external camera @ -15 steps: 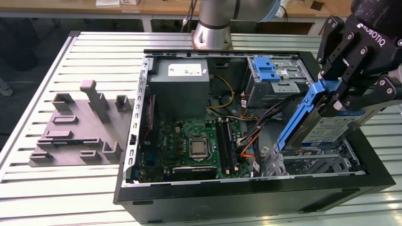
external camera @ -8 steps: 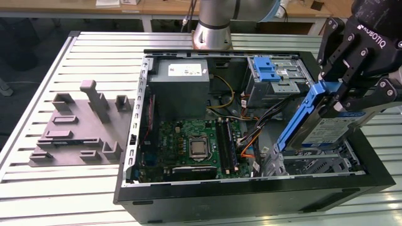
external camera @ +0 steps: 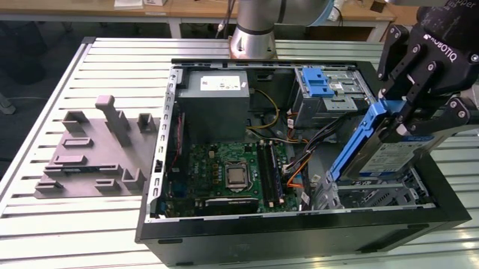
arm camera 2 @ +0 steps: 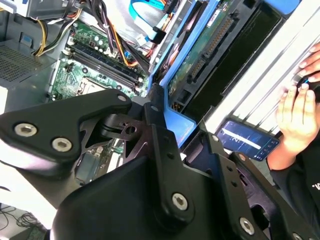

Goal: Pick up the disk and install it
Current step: 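Insert the disk into the insertion slot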

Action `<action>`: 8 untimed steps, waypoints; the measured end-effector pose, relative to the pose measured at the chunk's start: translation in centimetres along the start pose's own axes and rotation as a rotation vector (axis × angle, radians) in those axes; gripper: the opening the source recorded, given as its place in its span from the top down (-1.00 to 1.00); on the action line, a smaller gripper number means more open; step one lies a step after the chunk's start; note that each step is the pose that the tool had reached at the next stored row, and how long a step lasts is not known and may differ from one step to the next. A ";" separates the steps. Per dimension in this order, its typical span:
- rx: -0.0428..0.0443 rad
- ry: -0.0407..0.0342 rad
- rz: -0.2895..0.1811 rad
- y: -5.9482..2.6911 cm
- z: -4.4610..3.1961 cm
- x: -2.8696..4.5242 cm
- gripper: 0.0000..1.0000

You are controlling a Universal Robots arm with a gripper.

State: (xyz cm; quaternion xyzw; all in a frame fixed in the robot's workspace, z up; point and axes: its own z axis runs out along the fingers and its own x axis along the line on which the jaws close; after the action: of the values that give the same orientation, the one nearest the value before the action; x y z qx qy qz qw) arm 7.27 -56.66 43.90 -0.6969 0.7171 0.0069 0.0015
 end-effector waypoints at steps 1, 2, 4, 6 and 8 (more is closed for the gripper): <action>0.0000 0.0000 0.000 0.00 0.07 0.00 0.27; 0.0000 0.0000 0.000 0.00 0.15 0.00 0.27; -0.0001 0.0000 0.000 -0.01 0.29 0.00 0.27; 0.0000 0.0000 0.000 -0.02 0.42 0.00 0.27; 0.0000 0.0000 0.000 -0.05 0.54 0.01 0.27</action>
State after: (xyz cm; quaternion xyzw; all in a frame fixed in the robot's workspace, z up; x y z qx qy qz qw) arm 7.32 -56.66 43.36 -0.6970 0.7171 0.0069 0.0015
